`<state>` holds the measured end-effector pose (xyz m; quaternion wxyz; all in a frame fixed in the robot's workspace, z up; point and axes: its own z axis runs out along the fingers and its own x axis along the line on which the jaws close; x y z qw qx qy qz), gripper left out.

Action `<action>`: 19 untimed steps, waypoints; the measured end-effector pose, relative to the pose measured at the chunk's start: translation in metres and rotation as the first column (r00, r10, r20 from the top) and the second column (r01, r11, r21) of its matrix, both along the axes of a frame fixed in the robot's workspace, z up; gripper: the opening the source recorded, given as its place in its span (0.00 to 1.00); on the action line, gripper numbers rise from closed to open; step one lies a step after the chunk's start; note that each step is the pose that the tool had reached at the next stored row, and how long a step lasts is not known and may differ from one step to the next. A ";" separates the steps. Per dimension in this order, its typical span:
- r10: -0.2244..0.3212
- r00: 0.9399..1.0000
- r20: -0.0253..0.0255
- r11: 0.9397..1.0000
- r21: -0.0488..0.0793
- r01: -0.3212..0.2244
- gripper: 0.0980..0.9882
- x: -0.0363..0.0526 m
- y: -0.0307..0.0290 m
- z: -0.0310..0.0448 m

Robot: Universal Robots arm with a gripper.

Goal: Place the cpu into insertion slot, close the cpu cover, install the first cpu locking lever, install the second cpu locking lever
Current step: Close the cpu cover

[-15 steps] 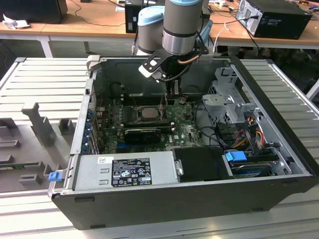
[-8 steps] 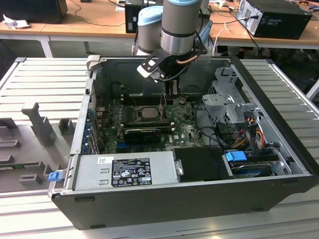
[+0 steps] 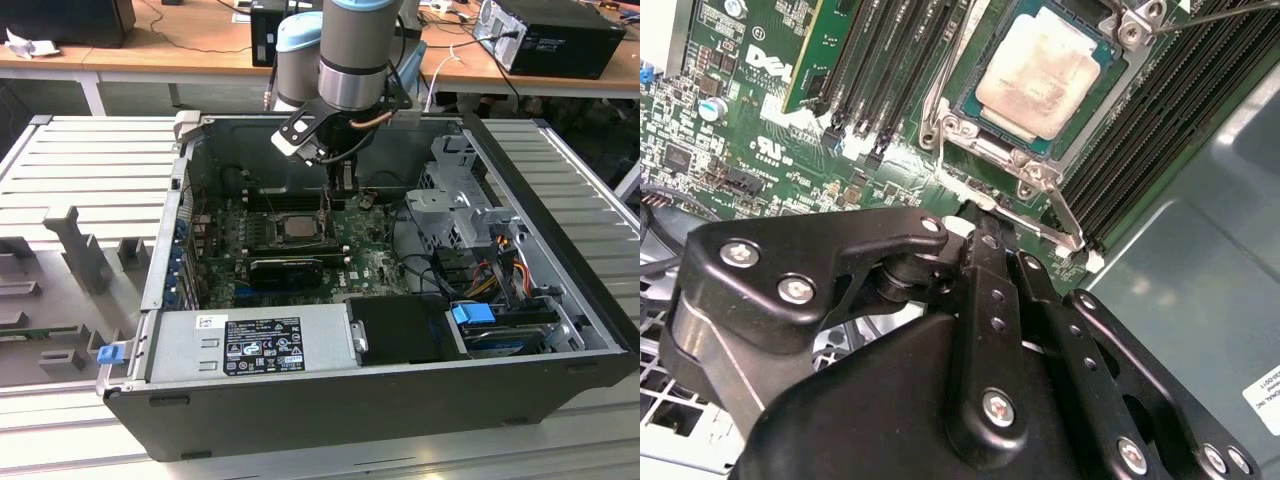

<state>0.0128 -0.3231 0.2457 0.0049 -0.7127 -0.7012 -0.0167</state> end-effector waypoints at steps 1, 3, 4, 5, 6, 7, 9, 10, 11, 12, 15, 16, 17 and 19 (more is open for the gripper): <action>0.000 1.000 0.000 1.000 0.000 0.000 0.01 -0.0006 0.0000 0.0000; 0.000 1.000 0.000 1.000 0.000 0.000 0.01 -0.0013 0.0000 0.0000; 0.000 1.000 0.000 1.000 0.000 0.000 0.01 -0.0017 0.0000 0.0000; 0.000 1.000 0.000 1.000 0.000 0.000 0.01 -0.0021 0.0000 0.0000; 0.000 1.000 0.000 1.000 0.000 0.000 0.01 -0.0026 0.0000 0.0000; 0.000 1.000 0.000 1.000 0.000 0.000 0.01 -0.0029 0.0000 0.0000; 0.000 1.000 0.000 1.000 0.000 0.000 0.01 -0.0037 0.0000 0.0000; 0.000 1.000 0.000 1.000 0.000 0.000 0.01 -0.0043 0.0000 0.0000; 0.000 1.000 0.000 1.000 0.000 0.000 0.01 -0.0046 0.0000 0.0000; 0.000 1.000 0.000 1.000 0.000 0.000 0.01 -0.0049 0.0000 0.0000; 0.000 1.000 0.000 1.000 0.000 0.000 0.01 -0.0062 0.0000 0.0000; 0.000 1.000 0.000 1.000 0.000 0.000 0.01 -0.0066 0.0000 0.0000; 0.000 1.000 0.000 1.000 0.000 0.000 0.01 -0.0069 0.0000 0.0000; 0.000 1.000 0.000 1.000 0.000 0.000 0.01 -0.0079 0.0000 0.0000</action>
